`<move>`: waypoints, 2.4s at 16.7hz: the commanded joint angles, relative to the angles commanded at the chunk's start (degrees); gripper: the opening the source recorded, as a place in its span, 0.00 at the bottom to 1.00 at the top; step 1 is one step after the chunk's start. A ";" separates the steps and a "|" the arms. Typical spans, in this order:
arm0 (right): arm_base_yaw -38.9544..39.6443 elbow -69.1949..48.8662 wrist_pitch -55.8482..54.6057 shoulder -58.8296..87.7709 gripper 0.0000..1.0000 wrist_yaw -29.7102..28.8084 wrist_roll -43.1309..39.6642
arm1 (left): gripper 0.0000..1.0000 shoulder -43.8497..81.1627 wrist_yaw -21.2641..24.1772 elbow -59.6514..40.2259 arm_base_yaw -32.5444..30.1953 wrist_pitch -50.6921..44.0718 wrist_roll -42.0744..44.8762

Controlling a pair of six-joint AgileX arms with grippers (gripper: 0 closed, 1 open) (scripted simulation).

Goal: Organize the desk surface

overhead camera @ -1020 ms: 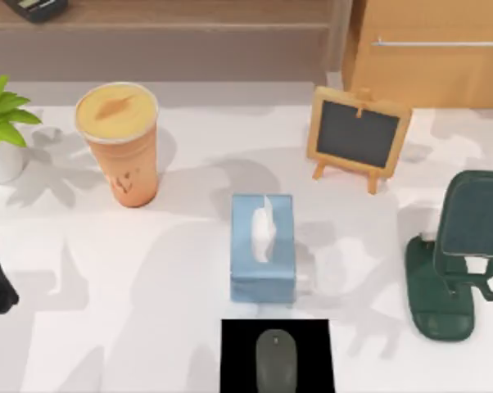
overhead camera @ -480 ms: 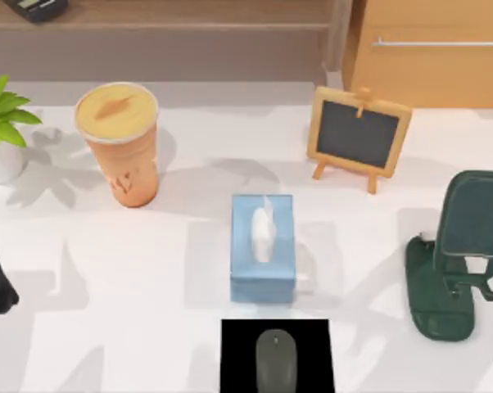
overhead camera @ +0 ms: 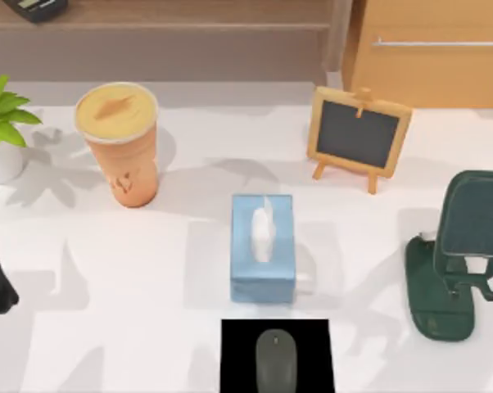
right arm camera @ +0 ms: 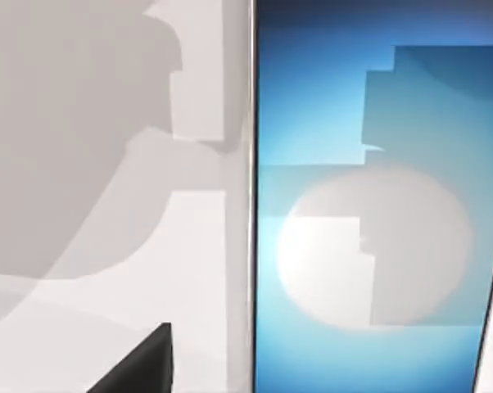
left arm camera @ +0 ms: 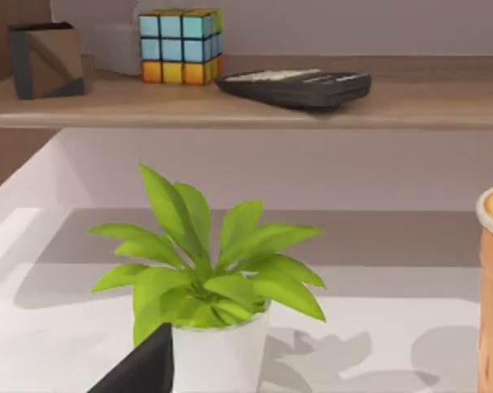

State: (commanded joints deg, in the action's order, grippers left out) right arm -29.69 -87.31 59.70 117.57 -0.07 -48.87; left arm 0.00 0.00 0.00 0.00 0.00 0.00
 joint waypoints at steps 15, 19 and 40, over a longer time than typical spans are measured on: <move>0.00 7.09 -11.88 4.85 0.70 -0.05 0.12 | 1.00 0.00 0.00 0.00 0.00 0.00 0.00; 0.00 7.09 -11.88 4.85 0.40 -0.05 0.12 | 1.00 0.00 0.00 0.00 0.00 0.00 0.00; 0.10 3.80 -4.95 0.74 0.00 0.51 0.62 | 1.00 0.00 0.00 0.00 0.00 0.00 0.00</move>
State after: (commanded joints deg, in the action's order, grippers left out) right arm -29.59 -83.51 54.75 118.31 0.44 -48.25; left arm 0.00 0.00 0.00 0.00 0.00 0.00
